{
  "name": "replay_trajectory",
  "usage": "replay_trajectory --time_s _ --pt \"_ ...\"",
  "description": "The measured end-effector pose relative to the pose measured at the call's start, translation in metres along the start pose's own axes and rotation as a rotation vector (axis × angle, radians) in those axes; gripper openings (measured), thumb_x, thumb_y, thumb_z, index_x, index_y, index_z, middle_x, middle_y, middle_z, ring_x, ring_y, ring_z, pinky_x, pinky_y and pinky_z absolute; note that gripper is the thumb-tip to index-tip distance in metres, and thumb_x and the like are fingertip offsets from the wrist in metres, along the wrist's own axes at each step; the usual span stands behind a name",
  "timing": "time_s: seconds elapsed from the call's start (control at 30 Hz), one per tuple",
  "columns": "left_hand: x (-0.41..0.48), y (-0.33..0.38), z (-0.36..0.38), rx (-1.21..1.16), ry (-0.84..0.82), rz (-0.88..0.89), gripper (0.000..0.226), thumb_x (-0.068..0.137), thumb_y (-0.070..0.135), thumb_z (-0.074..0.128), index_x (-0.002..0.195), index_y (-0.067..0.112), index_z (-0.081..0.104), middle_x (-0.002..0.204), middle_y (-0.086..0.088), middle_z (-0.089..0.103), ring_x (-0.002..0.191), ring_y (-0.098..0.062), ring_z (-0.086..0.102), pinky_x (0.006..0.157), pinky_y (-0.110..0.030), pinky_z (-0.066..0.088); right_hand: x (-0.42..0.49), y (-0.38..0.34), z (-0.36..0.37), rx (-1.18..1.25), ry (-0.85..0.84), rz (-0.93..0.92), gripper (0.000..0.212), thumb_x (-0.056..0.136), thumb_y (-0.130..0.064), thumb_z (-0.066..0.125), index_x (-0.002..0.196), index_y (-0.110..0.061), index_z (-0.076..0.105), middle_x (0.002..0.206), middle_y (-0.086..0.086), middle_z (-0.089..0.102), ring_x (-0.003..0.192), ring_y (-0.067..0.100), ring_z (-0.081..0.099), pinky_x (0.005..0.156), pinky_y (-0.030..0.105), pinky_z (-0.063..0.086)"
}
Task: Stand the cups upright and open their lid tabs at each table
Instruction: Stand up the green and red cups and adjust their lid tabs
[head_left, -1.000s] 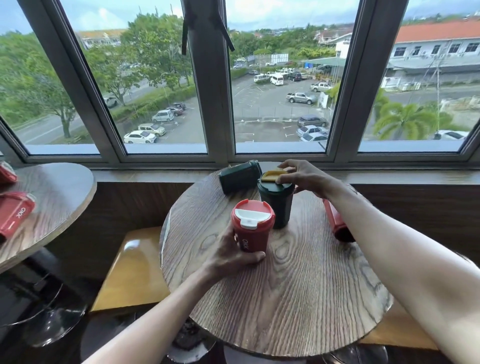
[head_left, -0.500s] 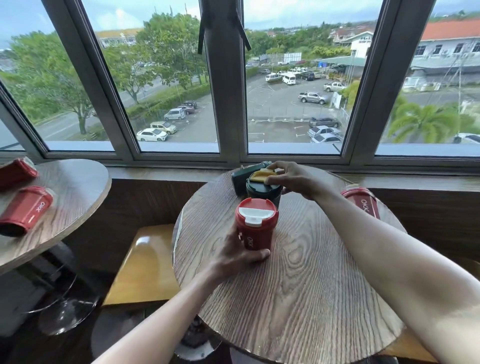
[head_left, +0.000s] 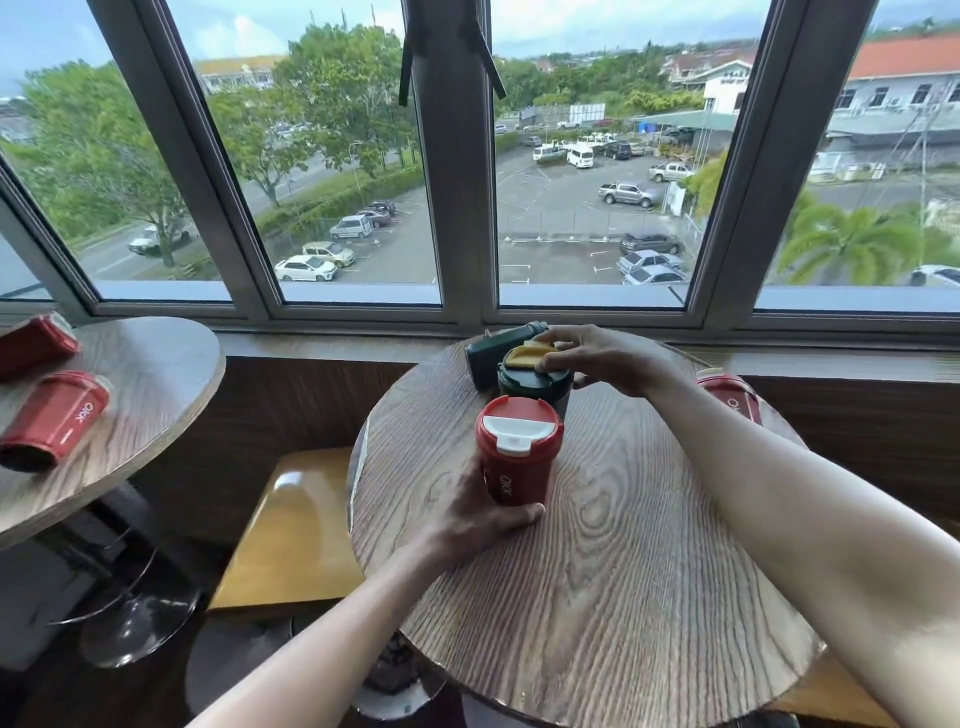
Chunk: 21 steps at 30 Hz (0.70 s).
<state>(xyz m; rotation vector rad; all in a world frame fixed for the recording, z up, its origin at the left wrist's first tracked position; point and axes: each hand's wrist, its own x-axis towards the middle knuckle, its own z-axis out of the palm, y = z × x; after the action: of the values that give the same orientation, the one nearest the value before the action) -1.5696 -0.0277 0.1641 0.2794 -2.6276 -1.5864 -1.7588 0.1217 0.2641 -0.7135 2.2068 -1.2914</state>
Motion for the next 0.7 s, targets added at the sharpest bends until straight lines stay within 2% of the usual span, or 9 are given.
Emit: replay_trajectory --time_s 0.07,0.1,0.2,0.27,0.33,0.47,0.53,0.6,0.7 --pt "-0.001 0.001 -0.001 0.026 -0.006 -0.003 0.084 0.065 0.034 0.087 0.137 0.027 0.043 0.117 0.015 0.06 0.112 -0.004 0.056 0.093 -0.013 0.042 -0.001 0.0 0.003 0.015 -0.001 0.002 0.044 0.085 -0.021 0.071 0.128 -0.019 0.059 0.124 0.016 0.058 0.105 0.024 0.055 0.079 0.035 0.046" --pt "-0.001 0.001 -0.001 0.033 -0.004 -0.004 0.082 0.066 0.034 0.087 0.135 0.027 0.043 0.115 0.015 0.06 0.111 -0.004 0.056 0.089 -0.01 0.04 -0.002 0.001 0.005 0.031 0.003 -0.01 0.045 0.085 -0.02 0.071 0.128 -0.018 0.059 0.123 0.017 0.058 0.105 0.025 0.056 0.078 0.036 0.048" --pt "-0.002 0.003 -0.002 0.077 0.01 -0.009 0.079 0.064 0.037 0.088 0.131 0.028 0.047 0.114 0.014 0.06 0.108 -0.006 0.056 0.082 -0.012 0.037 -0.005 0.004 0.011 0.056 0.023 -0.07 0.042 0.087 -0.016 0.069 0.127 -0.014 0.056 0.112 0.013 0.059 0.099 0.025 0.057 0.074 0.035 0.05" --pt "-0.001 0.004 -0.002 0.097 0.018 -0.01 0.079 0.062 0.04 0.088 0.13 0.028 0.048 0.115 0.013 0.061 0.109 -0.008 0.057 0.086 -0.017 0.039 -0.007 0.003 0.013 0.066 0.032 -0.091 0.039 0.088 -0.014 0.067 0.125 -0.014 0.057 0.102 0.006 0.06 0.093 0.021 0.057 0.071 0.032 0.048" --pt "-0.001 0.003 -0.002 0.107 0.018 0.002 0.081 0.059 0.044 0.087 0.129 0.029 0.049 0.118 0.011 0.062 0.111 -0.009 0.058 0.091 -0.021 0.041 -0.008 0.004 0.013 0.073 0.028 -0.1 0.037 0.088 -0.013 0.067 0.123 -0.016 0.057 0.102 0.005 0.06 0.092 0.02 0.057 0.07 0.031 0.048" --pt "-0.005 0.006 -0.004 0.11 0.031 0.031 0.078 0.063 0.039 0.087 0.13 0.029 0.049 0.112 0.017 0.06 0.106 -0.004 0.056 0.079 -0.005 0.035 -0.008 0.003 0.013 0.076 0.032 -0.093 0.04 0.088 -0.014 0.067 0.126 -0.015 0.056 0.109 0.011 0.059 0.095 0.021 0.057 0.07 0.03 0.05" --pt "-0.006 0.005 -0.005 0.135 0.029 0.044 0.083 0.061 0.046 0.086 0.132 0.03 0.046 0.117 0.014 0.061 0.108 -0.005 0.056 0.087 -0.013 0.04 -0.008 0.002 0.014 0.085 0.029 -0.063 0.04 0.088 -0.014 0.067 0.126 -0.015 0.056 0.111 0.01 0.059 0.099 0.022 0.057 0.075 0.033 0.049" --pt "-0.006 0.0 -0.007 0.134 -0.04 0.044 0.092 0.059 0.05 0.084 0.138 0.031 0.039 0.125 0.011 0.059 0.117 -0.008 0.054 0.099 -0.025 0.042 -0.009 0.004 0.014 0.081 0.021 -0.031 0.04 0.089 -0.021 0.067 0.127 -0.016 0.056 0.115 0.007 0.06 0.106 0.023 0.056 0.084 0.038 0.048" --pt "-0.008 -0.005 -0.019 0.276 -0.172 0.071 0.09 0.065 0.044 0.073 0.14 0.026 0.027 0.128 0.006 0.048 0.122 -0.013 0.043 0.111 -0.039 0.032 -0.011 0.011 0.016 0.101 0.03 0.016 0.046 0.088 -0.049 0.062 0.126 -0.025 0.058 0.125 0.002 0.062 0.114 0.022 0.057 0.097 0.044 0.046"
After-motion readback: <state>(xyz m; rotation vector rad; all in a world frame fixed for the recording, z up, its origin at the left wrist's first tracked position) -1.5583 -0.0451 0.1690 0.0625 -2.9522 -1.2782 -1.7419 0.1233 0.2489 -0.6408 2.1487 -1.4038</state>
